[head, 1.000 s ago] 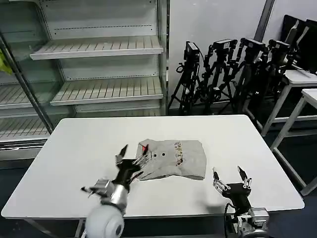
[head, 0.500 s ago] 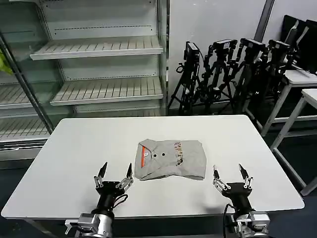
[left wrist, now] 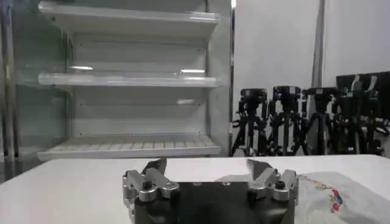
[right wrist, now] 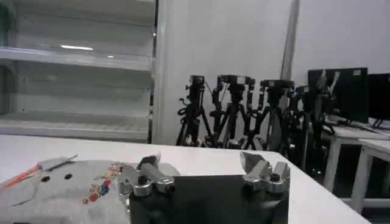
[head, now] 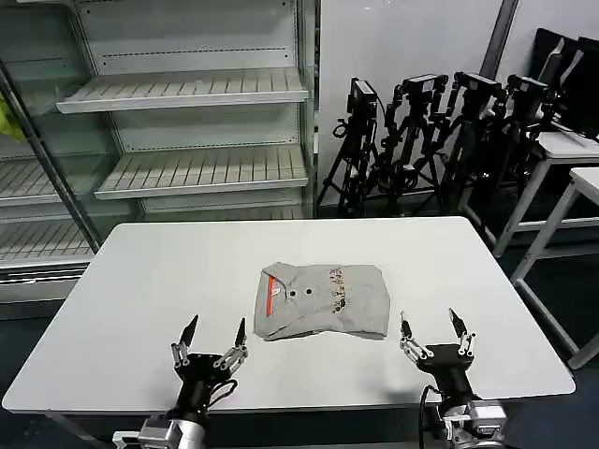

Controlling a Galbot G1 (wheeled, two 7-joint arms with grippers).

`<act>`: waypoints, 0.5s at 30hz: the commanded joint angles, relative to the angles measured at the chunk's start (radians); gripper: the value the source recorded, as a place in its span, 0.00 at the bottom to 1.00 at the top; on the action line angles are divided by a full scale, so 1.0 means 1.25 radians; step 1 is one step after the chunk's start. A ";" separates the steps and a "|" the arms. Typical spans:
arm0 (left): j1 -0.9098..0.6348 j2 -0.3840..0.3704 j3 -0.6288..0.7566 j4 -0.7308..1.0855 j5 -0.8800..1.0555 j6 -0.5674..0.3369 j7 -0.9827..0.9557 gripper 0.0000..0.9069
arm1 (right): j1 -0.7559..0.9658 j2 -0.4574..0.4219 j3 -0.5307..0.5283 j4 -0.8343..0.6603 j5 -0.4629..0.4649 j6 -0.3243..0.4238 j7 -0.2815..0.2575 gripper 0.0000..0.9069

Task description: Fold and organize the clothes.

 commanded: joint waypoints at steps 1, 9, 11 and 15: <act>0.024 0.000 -0.005 -0.016 0.011 -0.004 0.004 1.00 | -0.007 0.005 -0.002 0.010 -0.012 0.003 -0.003 1.00; 0.029 -0.001 -0.005 -0.022 0.010 -0.005 0.004 1.00 | -0.017 0.006 0.000 0.020 -0.055 0.006 -0.026 1.00; 0.029 -0.001 -0.006 -0.021 0.009 -0.005 0.005 1.00 | -0.019 0.007 -0.001 0.021 -0.060 0.008 -0.027 1.00; 0.032 0.000 -0.006 -0.022 0.008 -0.005 0.005 1.00 | -0.024 0.009 0.001 0.025 -0.059 0.008 -0.034 1.00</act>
